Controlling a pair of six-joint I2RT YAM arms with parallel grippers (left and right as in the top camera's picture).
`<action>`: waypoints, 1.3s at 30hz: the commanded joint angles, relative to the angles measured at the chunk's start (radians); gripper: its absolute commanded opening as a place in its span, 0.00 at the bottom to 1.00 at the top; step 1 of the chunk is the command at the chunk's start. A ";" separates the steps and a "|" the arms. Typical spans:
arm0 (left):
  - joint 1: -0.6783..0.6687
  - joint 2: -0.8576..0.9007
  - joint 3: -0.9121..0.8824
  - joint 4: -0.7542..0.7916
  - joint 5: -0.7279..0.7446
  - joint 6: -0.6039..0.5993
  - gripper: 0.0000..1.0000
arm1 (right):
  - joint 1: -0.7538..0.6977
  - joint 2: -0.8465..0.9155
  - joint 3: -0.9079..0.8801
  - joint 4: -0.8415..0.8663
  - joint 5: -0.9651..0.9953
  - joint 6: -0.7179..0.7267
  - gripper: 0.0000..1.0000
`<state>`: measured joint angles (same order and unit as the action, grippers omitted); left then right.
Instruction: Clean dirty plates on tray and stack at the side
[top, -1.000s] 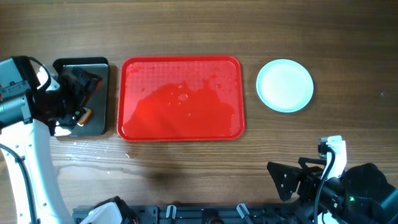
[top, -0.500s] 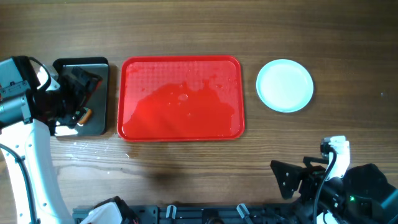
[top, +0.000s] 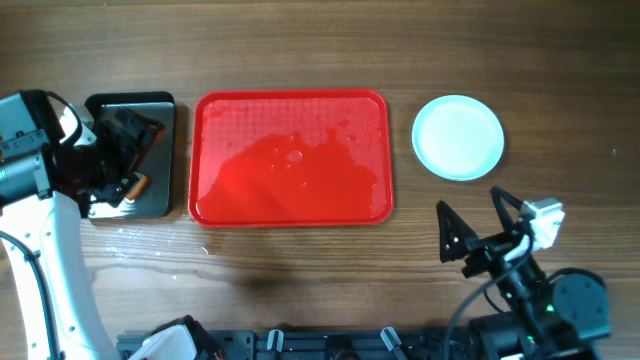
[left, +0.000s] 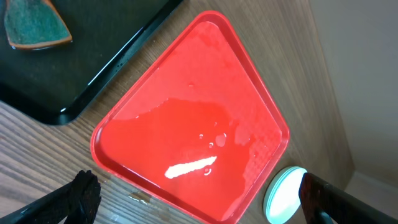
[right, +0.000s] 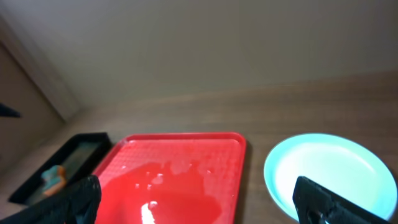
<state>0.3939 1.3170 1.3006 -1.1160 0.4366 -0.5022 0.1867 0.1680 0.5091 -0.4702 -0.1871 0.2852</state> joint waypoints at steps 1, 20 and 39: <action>0.001 -0.004 0.009 0.000 0.015 0.009 1.00 | -0.025 -0.100 -0.138 0.127 -0.033 -0.011 1.00; 0.001 -0.004 0.009 0.000 0.015 0.009 1.00 | -0.192 -0.165 -0.504 0.527 -0.019 -0.050 1.00; 0.001 -0.004 0.008 0.000 0.015 0.009 1.00 | -0.205 -0.166 -0.504 0.476 0.065 -0.181 1.00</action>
<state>0.3939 1.3174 1.3006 -1.1156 0.4366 -0.5018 -0.0116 0.0154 0.0063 0.0048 -0.1440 0.1253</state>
